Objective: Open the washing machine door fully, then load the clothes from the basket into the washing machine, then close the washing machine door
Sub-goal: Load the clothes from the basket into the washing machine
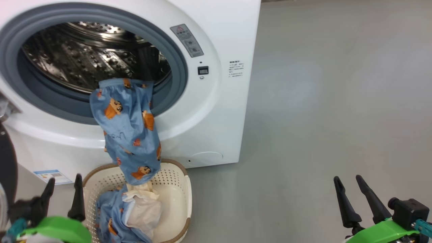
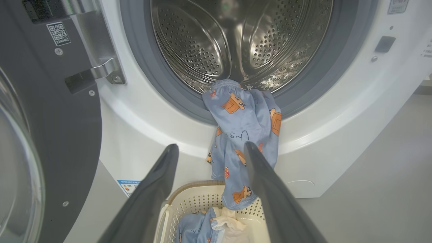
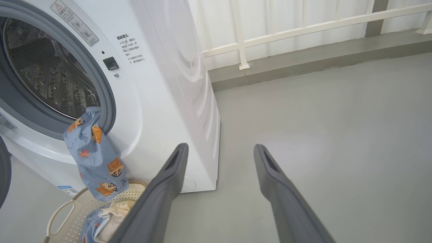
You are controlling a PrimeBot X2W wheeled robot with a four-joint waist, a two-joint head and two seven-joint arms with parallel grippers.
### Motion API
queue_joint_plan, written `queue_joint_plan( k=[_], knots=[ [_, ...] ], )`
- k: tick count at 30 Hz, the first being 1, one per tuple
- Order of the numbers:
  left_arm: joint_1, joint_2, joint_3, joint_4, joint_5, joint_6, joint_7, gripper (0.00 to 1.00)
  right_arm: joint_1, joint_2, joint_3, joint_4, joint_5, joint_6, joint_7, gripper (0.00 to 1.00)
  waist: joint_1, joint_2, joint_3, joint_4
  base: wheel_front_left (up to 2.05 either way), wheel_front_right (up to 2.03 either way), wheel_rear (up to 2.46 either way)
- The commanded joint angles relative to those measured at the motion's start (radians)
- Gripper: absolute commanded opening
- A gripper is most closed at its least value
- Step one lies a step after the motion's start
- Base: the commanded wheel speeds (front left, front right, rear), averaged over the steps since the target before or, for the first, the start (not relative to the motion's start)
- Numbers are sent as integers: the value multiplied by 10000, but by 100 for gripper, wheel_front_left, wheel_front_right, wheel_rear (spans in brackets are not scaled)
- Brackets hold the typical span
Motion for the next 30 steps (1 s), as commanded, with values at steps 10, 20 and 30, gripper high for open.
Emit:
queue_joint_plan(
  k=[10, 20, 30],
  knots=[
    [1492, -57, 839, -1829, 115, -15, -65, 100, 395, -228, -145, -392, 32, 16, -49, 100, 0, -1, -181, 320, 0, 0, 0],
    [2133, -302, 1080, -2622, 63, -15, -65, 100, 295, -160, -290, -540, -88, 16, -49, 100, 0, -1, 44, 364, 0, 0, 0],
    [2009, -397, 962, -2535, -85, -15, -65, 100, 128, -102, -278, -573, -140, 16, -49, 100, 0, -1, 233, 324, 0, 0, 0]
  ],
)
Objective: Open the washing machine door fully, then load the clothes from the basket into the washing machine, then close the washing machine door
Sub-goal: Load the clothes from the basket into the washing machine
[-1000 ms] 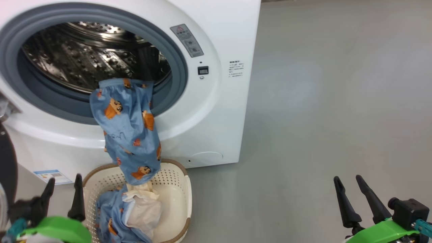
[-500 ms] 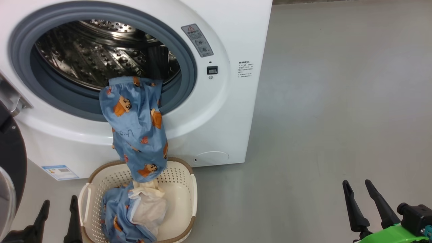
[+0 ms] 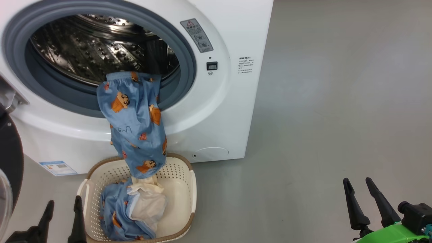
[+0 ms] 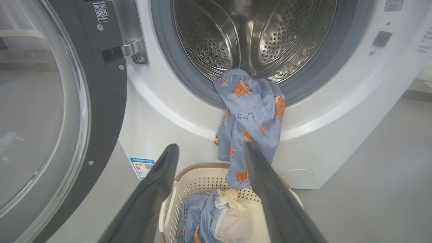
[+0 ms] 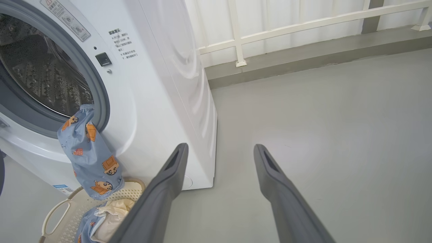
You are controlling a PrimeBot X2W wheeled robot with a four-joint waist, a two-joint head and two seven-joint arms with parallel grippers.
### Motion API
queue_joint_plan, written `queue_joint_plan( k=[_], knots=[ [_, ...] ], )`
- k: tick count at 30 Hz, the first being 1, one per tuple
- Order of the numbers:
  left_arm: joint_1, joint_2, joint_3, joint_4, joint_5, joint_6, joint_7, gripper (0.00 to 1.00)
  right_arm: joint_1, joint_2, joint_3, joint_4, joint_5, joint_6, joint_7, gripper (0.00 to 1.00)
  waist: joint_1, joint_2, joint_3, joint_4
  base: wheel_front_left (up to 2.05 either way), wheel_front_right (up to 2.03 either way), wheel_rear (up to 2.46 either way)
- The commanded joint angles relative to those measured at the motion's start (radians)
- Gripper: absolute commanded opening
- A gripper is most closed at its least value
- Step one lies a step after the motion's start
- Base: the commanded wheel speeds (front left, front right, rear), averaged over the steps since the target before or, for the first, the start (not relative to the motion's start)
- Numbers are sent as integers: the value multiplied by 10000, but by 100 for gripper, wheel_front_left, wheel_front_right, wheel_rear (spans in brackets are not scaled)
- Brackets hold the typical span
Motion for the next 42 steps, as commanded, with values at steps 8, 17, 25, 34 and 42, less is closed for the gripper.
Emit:
queue_joint_plan(
  k=[8, 17, 25, 34, 42],
  knots=[
    [-735, 245, -265, 644, -476, -15, -65, 100, -597, 75, 205, -309, -121, 16, -49, 100, 0, 0, 580, -99, 0, 0, 0],
    [-2039, 603, -1116, 2042, -1009, -15, -65, 100, -1181, 497, 312, -421, -216, 16, -49, 100, 0, 0, 1775, -283, 0, 0, 0],
    [-3488, 1161, -1807, 3135, -1514, -15, -65, 100, -1819, 694, 399, -515, -270, 16, -49, 100, 0, 0, 2866, -513, 0, 0, 0],
    [-5561, 2045, -3063, 4415, -2412, -15, -65, 100, -2523, 933, 651, -660, -371, 16, -49, 100, 0, 0, 4063, -886, 0, 0, 0],
    [-7019, 2706, -4392, 4971, -3692, -15, -65, 100, -2915, 1086, 830, -728, -434, 16, -49, 100, 0, 0, 4724, -1127, 0, 0, 0]
  ],
)
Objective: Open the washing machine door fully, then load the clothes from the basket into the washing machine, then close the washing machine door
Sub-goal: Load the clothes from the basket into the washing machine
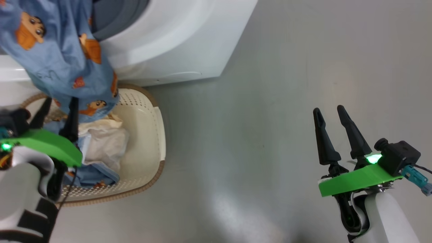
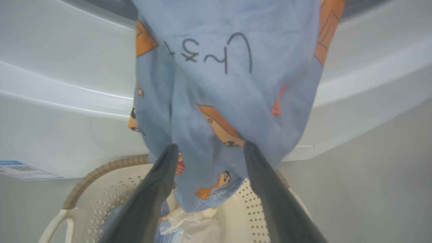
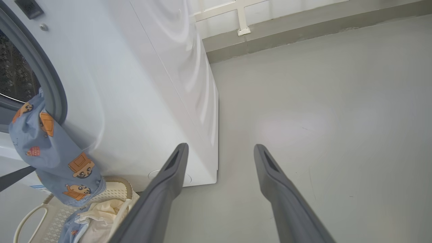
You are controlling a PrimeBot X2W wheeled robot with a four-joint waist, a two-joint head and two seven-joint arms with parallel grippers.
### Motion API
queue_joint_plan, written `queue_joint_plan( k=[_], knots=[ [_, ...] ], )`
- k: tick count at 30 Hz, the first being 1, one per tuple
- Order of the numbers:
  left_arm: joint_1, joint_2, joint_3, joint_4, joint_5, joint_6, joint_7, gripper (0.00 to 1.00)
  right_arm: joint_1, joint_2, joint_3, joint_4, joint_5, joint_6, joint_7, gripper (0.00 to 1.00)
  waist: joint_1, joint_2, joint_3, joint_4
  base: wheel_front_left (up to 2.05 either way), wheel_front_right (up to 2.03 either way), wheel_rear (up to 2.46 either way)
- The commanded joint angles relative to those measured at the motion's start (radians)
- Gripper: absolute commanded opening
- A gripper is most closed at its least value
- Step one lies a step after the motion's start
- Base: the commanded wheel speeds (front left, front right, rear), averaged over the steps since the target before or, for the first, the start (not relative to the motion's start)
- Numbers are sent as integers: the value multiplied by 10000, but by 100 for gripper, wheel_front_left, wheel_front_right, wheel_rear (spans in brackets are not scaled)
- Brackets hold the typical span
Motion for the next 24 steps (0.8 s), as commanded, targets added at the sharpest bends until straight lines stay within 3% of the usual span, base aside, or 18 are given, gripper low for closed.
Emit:
queue_joint_plan(
  k=[1, 16, 17, 18, 19, 20, 21, 24],
  knots=[
    [-314, 574, 119, -108, -280, -15, -65, 100, -44, 45, 269, -250, -9, 16, -48, 100, 0, -1, 381, -260, 0, 0, 0],
    [-1803, 1365, -839, -56, -1701, -15, -65, 100, -373, 206, 451, -300, 25, 16, -48, 100, 0, -1, 996, -785, 0, 0, 0],
    [-1868, 1392, -874, -31, -1778, -15, -65, 91, -378, 213, 458, -306, 31, 16, -48, 100, 0, -1, 1007, -821, 0, 0, 0],
    [-1921, 1423, -913, -2, -1840, -15, -65, 51, -376, 219, 468, -315, 32, 16, -48, 100, 0, -1, 1010, -856, 0, 0, 0],
    [-1966, 1456, -947, 22, -1888, -15, -65, 36, -372, 225, 473, -322, 34, 16, -48, 100, 0, -1, 1013, -886, 0, 0, 0],
    [-1966, 1456, -947, 22, -1888, -15, -65, 36, -372, 225, 473, -322, 34, 16, -48, 100, 0, -1, 1013, -886, 0, 0, 0],
    [-1993, 1471, -955, 35, -1965, -15, -65, 0, -367, 229, 471, -327, 40, 16, -48, 100, 0, -1, 1013, -913, 0, 0, 0],
    [-2023, 1512, -976, 34, -2175, -15, -65, 0, -351, 239, 439, -338, 57, 16, -48, 100, 0, -1, 999, -957, 0, 0, 0]
  ],
)
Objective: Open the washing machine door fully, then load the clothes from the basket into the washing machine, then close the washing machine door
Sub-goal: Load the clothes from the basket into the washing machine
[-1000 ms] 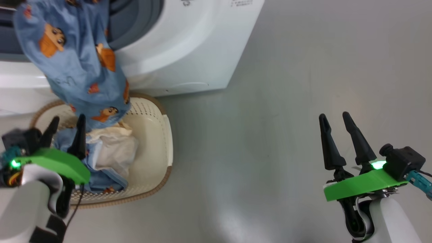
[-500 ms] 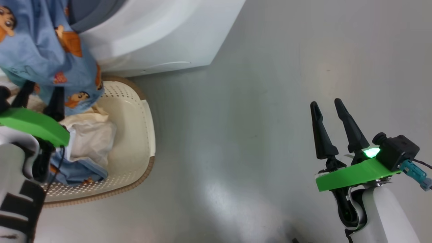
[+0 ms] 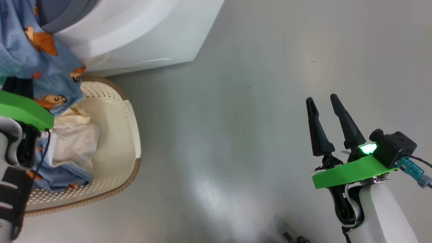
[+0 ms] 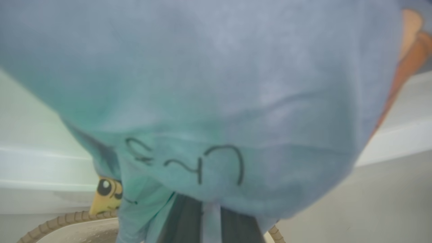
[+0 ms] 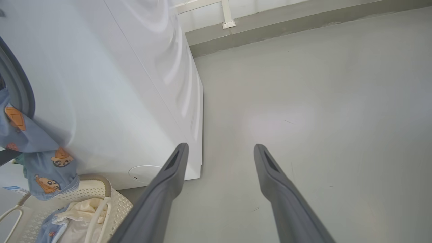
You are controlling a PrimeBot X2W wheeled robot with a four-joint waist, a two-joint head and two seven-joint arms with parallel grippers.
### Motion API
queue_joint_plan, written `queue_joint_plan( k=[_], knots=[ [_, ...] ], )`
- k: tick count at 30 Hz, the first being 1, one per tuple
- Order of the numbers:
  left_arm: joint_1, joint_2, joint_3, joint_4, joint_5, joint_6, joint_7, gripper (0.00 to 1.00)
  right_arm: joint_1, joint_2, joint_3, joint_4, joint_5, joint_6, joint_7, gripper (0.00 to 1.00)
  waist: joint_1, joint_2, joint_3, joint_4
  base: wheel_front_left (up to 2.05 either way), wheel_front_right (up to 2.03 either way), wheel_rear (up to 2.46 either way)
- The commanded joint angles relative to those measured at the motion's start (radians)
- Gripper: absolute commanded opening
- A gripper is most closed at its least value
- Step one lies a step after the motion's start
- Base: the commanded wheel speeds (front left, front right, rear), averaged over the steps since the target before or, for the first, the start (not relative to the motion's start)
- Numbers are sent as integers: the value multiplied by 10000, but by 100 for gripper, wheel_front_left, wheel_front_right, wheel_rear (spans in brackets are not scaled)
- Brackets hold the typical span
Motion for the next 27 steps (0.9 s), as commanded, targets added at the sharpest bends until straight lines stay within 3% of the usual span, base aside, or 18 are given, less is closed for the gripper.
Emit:
queue_joint_plan(
  k=[1, 8, 11, 21, 27],
  knots=[
    [-166, 505, 266, -132, -108, -15, -65, 0, 125, 39, 166, -242, 60, 16, -48, 100, 0, 0, -13, 5, 0, 0, 0],
    [288, 315, 780, -799, -435, -15, -65, 0, 133, 44, 59, -244, 174, 16, -48, 100, 0, 0, -161, 184, 0, 0, 0],
    [815, 80, 1519, -1655, -447, -15, -65, 0, 127, 45, 24, -234, 188, 16, -48, 100, 0, 0, -289, 351, 0, 0, 0],
    [1875, -378, 3086, -4069, 435, -15, -65, 0, 145, 46, 3, -234, 224, 16, -48, 100, 0, 0, -464, 550, 0, 0, 0],
    [1619, -248, 3148, -4743, 810, -15, -65, 0, 151, 46, 50, -230, 310, 16, -48, 100, 0, 0, -470, 501, 0, 0, 0]
  ],
)
